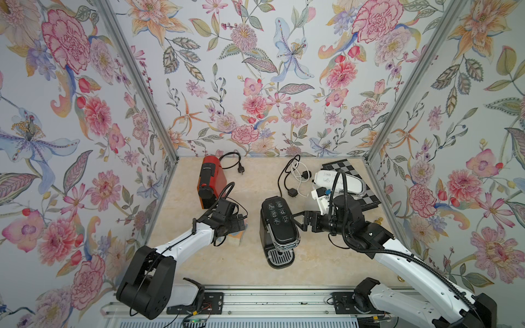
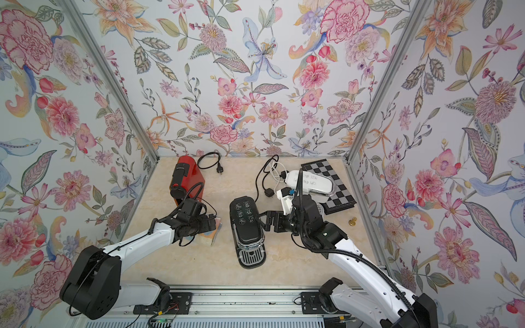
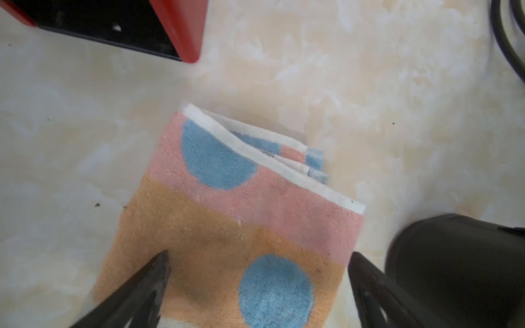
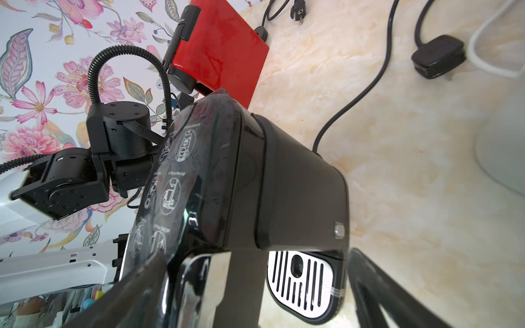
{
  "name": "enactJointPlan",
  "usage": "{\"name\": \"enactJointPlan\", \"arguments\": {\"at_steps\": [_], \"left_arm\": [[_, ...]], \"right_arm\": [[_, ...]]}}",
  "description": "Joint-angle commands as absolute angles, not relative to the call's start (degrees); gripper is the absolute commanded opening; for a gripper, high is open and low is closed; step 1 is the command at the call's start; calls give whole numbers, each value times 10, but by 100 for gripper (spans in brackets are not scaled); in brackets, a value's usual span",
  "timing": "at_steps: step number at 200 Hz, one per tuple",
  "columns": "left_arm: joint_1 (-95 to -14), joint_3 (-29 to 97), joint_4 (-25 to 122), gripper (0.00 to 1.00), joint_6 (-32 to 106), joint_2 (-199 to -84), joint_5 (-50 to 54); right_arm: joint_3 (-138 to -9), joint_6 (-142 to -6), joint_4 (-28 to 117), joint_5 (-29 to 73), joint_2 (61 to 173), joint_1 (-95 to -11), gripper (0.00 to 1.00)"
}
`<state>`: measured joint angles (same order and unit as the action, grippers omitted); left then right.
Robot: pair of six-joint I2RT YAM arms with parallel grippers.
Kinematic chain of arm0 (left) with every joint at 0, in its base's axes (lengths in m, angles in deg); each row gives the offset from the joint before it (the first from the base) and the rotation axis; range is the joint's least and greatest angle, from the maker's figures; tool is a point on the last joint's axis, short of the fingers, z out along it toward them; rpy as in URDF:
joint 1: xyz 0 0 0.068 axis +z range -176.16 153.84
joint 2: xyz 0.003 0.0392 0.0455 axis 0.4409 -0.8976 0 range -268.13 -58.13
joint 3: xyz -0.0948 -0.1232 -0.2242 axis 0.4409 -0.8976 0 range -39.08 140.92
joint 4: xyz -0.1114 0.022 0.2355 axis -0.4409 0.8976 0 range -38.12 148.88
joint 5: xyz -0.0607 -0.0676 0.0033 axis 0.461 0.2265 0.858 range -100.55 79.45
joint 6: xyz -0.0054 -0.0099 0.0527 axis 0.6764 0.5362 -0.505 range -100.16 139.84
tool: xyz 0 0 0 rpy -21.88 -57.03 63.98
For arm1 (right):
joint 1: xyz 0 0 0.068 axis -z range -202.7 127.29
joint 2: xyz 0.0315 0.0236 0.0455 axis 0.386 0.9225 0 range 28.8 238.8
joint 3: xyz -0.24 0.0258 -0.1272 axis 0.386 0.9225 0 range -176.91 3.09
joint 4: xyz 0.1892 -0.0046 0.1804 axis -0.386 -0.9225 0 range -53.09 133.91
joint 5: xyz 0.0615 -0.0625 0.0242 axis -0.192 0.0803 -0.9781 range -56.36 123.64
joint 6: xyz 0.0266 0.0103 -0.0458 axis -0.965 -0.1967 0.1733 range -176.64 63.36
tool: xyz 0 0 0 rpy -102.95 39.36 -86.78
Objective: Wipe the surface of a coffee machine
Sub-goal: Pick up the cleaning item at the center of the board.
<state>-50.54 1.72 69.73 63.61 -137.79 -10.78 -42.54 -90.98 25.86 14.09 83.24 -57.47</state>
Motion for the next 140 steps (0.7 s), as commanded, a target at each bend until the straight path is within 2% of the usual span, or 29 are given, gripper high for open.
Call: {"name": "enactJointPlan", "arguments": {"at_steps": [1,45,82,111,132,140], "left_arm": [[-501,43,768,99,605,-1416,-110],[-502,38,811,98,616,-1416,-113],[-530,14,811,94,653,-1401,-112],[-596,-32,784,84,725,-1383,-107],[-628,-59,744,73,763,-1396,-89],[-639,-63,740,66,772,-1404,-91]], "right_arm": [[-407,-890,204,144,804,-559,100],[-396,-880,199,131,764,-532,100],[-406,-857,192,105,768,-507,100],[-414,-842,183,90,765,-490,100],[-417,-837,182,81,765,-482,100],[-419,-835,181,78,765,-481,100]]}}
